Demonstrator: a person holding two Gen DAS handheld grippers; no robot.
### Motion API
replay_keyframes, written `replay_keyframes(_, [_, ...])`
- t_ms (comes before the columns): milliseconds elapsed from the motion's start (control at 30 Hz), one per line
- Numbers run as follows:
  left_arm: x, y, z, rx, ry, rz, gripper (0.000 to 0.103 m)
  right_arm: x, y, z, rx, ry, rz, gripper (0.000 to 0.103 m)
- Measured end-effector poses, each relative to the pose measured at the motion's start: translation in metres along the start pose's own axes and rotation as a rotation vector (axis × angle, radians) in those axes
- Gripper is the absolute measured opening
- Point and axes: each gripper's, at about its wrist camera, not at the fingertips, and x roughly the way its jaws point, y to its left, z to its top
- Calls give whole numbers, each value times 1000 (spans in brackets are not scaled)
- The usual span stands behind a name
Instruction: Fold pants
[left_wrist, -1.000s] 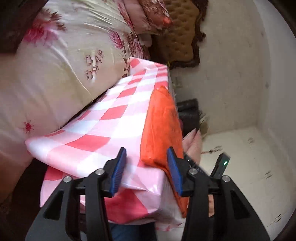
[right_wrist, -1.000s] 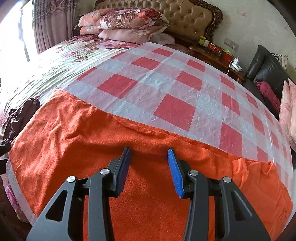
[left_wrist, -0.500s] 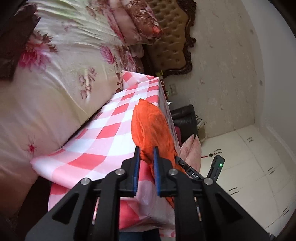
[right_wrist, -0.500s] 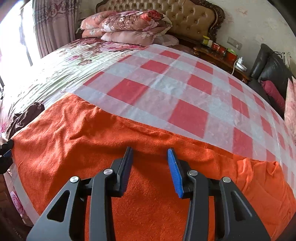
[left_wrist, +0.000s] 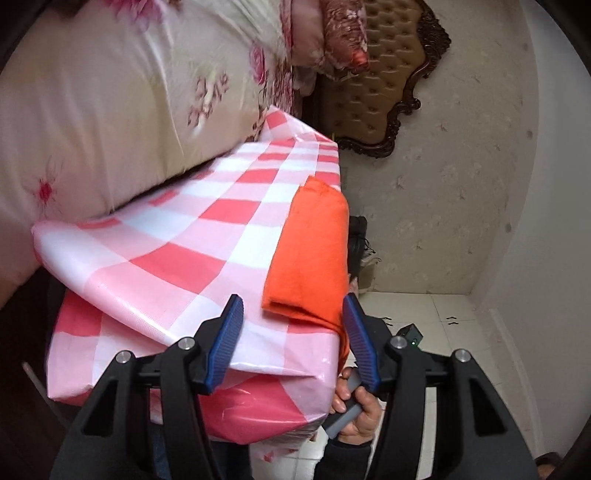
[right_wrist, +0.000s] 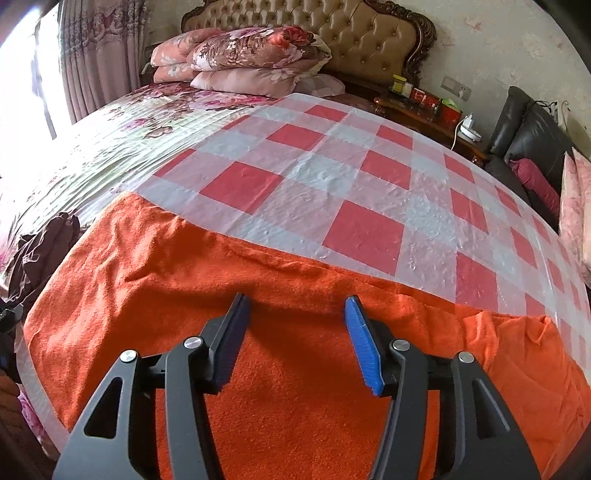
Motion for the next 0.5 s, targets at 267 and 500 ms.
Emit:
replay_keyframes(267, [8,8,0,-41,62,-95,55,0,0,-1,-1,-6,-6,60])
replay_keyframes(500, [20,-19,26,23,28,-92,18,0,0,-2,3,-8,-13,62])
